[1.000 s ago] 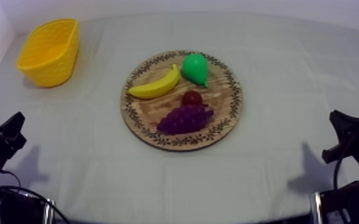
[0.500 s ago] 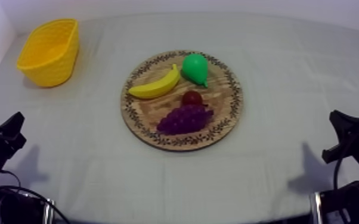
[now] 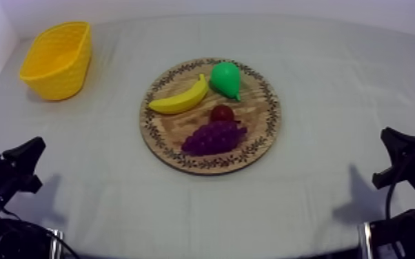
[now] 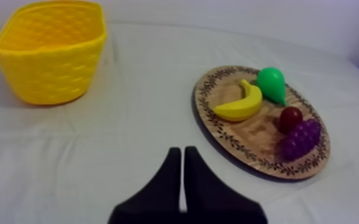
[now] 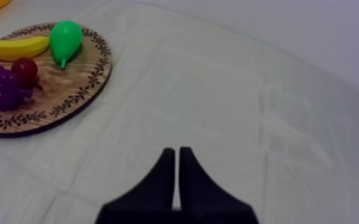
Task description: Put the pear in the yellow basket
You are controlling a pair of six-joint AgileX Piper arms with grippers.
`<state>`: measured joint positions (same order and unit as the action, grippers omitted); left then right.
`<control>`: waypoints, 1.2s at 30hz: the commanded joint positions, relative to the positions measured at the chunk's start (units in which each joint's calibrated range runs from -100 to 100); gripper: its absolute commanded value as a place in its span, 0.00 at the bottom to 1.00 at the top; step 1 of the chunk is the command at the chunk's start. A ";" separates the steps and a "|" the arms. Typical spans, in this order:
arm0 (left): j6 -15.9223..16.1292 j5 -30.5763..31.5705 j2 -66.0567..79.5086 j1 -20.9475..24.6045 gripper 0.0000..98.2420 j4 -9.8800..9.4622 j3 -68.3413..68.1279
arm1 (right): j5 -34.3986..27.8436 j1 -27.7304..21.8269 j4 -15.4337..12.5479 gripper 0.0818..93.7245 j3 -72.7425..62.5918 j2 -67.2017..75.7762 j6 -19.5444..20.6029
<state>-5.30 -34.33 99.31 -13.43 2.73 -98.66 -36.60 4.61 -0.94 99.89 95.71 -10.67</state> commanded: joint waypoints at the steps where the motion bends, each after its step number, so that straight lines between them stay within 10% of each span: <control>1: 4.14 0.59 -1.03 -1.69 0.00 3.88 0.40 | -0.01 -0.01 -0.01 0.00 0.00 0.04 0.00; 22: 1.45 0.03 -34.06 -6.34 0.09 7.17 16.77 | -0.01 -0.01 -0.01 0.00 0.00 0.04 0.00; 36: -3.29 -11.01 -66.35 -10.33 0.06 2.31 46.26 | -0.01 -0.01 -0.01 0.00 0.00 0.04 0.00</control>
<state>-7.18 -43.39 40.81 -23.00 5.96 -60.18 -36.60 4.61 -0.94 99.89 95.71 -10.65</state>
